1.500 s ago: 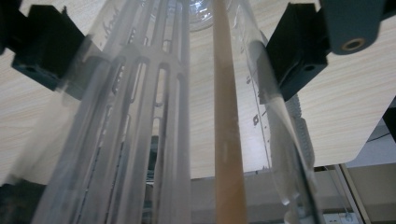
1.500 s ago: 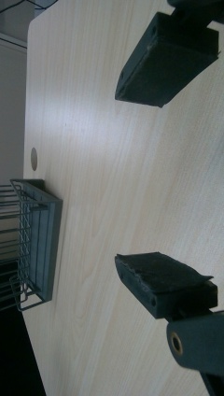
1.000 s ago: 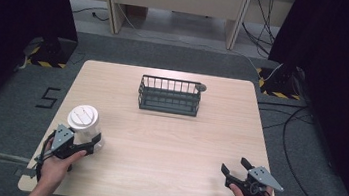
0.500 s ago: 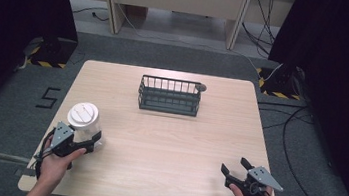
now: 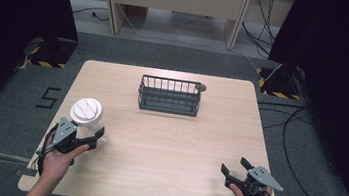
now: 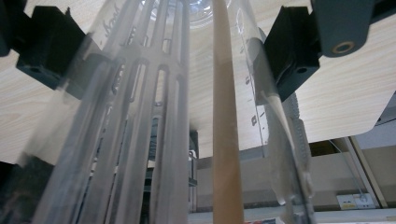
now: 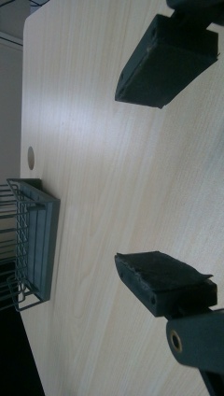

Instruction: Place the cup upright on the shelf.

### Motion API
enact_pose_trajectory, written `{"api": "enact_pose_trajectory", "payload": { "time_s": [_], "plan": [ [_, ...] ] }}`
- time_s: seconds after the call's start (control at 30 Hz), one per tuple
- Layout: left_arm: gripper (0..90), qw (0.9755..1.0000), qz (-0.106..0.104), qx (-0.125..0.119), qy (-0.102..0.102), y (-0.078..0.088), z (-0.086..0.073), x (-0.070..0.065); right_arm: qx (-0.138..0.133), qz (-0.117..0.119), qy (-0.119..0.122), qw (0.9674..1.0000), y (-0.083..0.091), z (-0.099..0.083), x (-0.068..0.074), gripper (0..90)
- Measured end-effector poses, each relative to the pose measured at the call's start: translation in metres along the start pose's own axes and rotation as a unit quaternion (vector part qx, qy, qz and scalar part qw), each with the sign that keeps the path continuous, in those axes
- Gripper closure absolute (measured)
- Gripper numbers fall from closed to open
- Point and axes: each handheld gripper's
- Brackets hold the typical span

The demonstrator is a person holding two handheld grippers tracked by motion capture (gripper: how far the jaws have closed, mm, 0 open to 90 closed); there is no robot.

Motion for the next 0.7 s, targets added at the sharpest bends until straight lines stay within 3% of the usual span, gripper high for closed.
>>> {"api": "enact_pose_trajectory", "payload": {
  "time_s": [0.7],
  "plan": [
    [17.5, 0.9998, -0.013, -0.012, -0.008, -0.014, 0.017, -0.007, 0.001, 0.002, 0.000, 1.0000, 0.000, 0.000, 0.000, 18.9]
  ]
}}
Point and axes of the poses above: each handheld gripper's, and its own axes: y roughly backward along the jaws, z roughly out of its top, x roughly to its left, and after that the axes turned 11 degrees about -x, right-handed
